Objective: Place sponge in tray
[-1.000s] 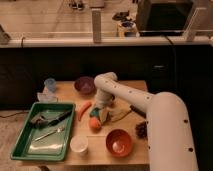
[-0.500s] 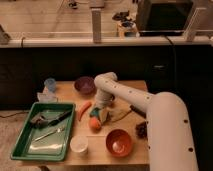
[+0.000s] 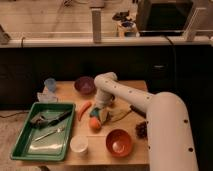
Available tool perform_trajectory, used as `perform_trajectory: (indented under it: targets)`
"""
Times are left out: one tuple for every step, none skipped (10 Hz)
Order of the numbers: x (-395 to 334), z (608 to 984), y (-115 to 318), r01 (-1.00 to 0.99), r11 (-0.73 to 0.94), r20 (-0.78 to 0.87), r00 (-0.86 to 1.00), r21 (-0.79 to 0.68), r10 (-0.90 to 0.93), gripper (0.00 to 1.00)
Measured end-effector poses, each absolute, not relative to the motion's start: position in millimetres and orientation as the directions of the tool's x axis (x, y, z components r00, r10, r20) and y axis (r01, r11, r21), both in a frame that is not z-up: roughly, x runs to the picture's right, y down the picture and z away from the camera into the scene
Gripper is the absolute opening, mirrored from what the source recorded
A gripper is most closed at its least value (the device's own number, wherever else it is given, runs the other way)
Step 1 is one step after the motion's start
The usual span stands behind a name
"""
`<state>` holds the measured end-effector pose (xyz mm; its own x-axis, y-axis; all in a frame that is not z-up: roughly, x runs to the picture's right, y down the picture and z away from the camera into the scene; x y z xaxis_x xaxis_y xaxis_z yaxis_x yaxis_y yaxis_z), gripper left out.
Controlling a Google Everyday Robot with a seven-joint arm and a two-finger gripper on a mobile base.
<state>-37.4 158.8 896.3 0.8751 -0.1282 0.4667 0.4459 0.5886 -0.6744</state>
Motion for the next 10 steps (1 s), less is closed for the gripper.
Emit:
perform_trajectory:
  targets:
    - [-37.4, 896.4, 158.9, 0.446, 0.588, 0.467, 0.875, -0.674, -0.128, 0.0]
    - [-37.4, 896.4, 158.9, 0.446, 0.589, 0.467, 0.875, -0.674, -0.128, 0.0]
    - [-37.4, 896.3, 158.9, 0.446, 0.588, 0.467, 0.875, -0.674, -0.128, 0.0]
    - [-37.4, 896.4, 158.9, 0.446, 0.588, 0.467, 0.875, -0.674, -0.128, 0.0]
    - [-37.4, 896.3, 158.9, 0.446, 0.588, 0.467, 0.875, -0.674, -0.128, 0.0]
    - [-37.4, 896.3, 158.9, 0.446, 0.589, 0.467, 0.875, -0.674, -0.128, 0.0]
    - [-37.4, 896.3, 158.9, 0.446, 0.588, 0.467, 0.875, -0.674, -0.128, 0.0]
    - [-37.4, 896.3, 158.9, 0.446, 0.588, 0.467, 0.875, -0.674, -0.128, 0.04]
    - [-37.4, 896.3, 158.9, 0.446, 0.588, 0.467, 0.875, -0.674, -0.128, 0.1]
    - [-37.4, 896.3, 158.9, 0.446, 0.588, 0.467, 0.875, -0.674, -0.128, 0.2]
